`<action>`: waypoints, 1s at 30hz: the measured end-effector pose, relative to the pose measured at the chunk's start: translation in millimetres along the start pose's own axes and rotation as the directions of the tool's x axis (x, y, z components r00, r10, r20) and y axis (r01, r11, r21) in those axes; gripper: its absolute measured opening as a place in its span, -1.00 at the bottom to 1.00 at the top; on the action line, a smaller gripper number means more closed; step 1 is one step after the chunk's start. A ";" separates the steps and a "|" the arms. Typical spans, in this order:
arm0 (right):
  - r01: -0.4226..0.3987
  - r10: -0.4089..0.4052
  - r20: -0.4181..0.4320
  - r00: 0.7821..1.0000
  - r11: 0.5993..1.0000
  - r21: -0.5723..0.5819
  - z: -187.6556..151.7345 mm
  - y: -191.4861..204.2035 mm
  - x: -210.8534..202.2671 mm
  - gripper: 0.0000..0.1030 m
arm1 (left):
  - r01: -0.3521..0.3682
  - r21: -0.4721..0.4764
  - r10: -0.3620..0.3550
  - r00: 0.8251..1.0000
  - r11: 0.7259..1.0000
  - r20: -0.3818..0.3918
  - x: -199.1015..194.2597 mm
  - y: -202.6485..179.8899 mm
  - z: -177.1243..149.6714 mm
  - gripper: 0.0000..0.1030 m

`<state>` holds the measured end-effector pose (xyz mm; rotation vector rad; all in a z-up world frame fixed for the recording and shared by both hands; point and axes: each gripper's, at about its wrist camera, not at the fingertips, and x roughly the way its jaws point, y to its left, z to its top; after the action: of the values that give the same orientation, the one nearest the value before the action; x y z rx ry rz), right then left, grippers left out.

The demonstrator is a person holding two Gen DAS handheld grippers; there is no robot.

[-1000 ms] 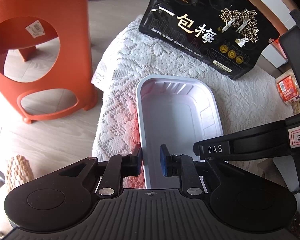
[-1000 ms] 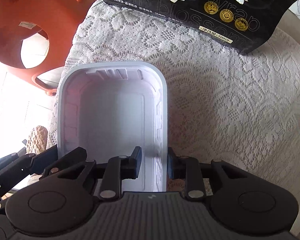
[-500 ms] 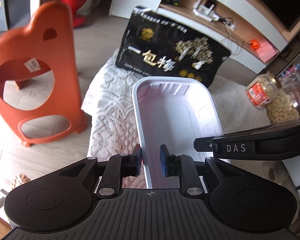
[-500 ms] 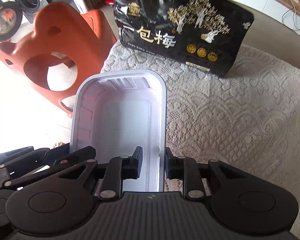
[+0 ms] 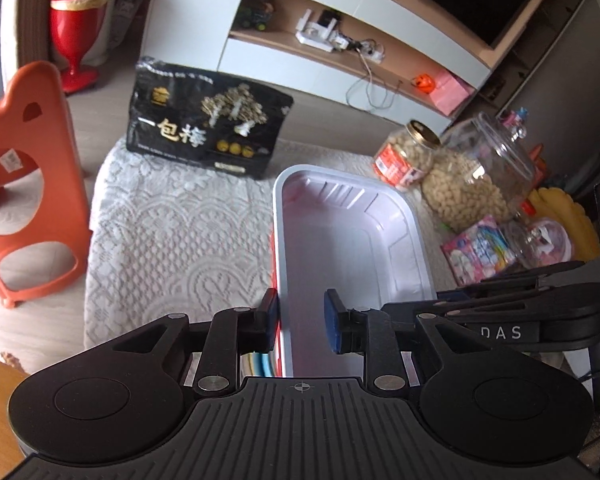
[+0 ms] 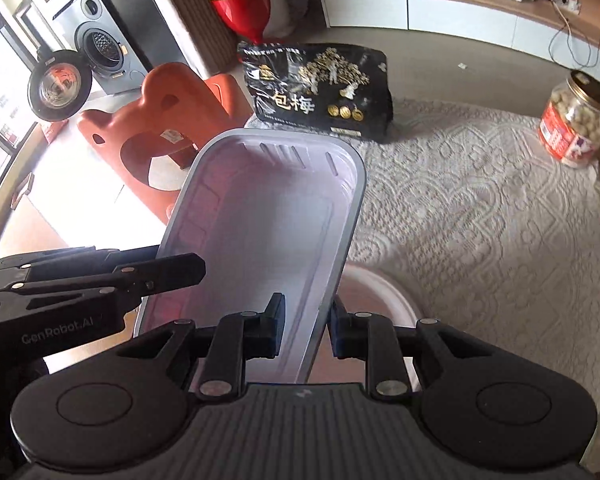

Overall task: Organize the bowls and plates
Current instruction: 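Lift the red-rimmed tray with both grippers and carry it onto the white bowl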

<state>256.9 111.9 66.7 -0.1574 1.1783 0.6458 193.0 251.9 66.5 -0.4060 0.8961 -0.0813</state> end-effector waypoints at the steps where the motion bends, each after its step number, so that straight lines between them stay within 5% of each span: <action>1: 0.006 -0.006 -0.005 1.000 1.000 0.009 -4.7 -6.5 -1.1 -0.57 | 0.014 0.003 -0.013 0.999 1.000 -0.030 7.7 -3.9 -6.0 -0.49; 6: 0.036 -0.032 -0.059 0.998 0.996 0.082 -20.1 -38.9 17.1 -0.57 | 0.025 0.022 -0.023 0.993 0.999 -0.117 38.6 -11.0 -23.8 -0.55; 30: -0.003 0.010 -0.061 0.998 0.994 0.110 0.4 -46.3 56.8 -0.57 | 0.012 -0.064 -0.019 0.993 0.998 -0.114 70.0 23.0 -14.0 -0.66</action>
<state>295.4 96.5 6.3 -0.0805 1.2711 0.5837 223.7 252.2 -1.9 -0.4709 1.0107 -0.0915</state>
